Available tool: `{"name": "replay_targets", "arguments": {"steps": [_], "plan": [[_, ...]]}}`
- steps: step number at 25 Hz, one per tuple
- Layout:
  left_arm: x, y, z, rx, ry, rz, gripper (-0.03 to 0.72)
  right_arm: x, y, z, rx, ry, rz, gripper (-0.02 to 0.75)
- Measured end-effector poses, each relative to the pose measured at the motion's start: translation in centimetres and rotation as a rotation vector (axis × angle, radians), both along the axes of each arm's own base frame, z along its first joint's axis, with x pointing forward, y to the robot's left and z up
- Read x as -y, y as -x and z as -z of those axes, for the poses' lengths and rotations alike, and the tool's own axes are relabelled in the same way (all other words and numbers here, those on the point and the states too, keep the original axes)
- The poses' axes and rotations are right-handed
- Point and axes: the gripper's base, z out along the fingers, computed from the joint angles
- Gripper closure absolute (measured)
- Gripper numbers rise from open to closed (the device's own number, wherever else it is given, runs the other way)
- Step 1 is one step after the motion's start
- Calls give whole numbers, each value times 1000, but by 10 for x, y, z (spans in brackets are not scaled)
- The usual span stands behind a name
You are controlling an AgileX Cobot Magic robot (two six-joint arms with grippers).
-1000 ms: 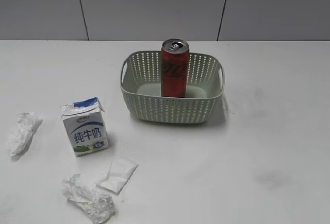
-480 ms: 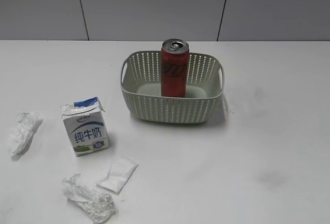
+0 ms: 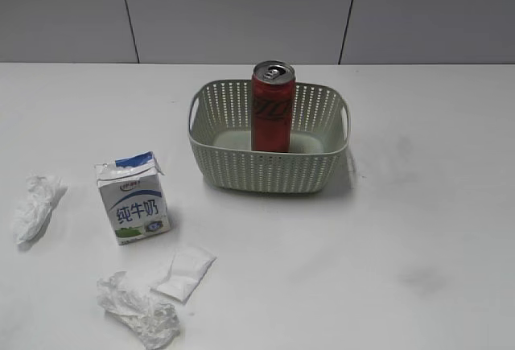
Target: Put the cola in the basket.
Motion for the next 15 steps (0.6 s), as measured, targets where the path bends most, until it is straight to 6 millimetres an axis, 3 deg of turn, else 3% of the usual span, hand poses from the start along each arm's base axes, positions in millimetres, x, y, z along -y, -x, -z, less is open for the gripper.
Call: {"name": "replay_targets", "arguments": {"steps": [5, 15], "plan": [[0, 0, 0, 0, 0, 0, 476, 1, 16, -1, 116, -6, 0, 146], [0, 0, 0, 0, 0, 0, 476, 1, 17, -1, 125, -5, 0, 147]]}}
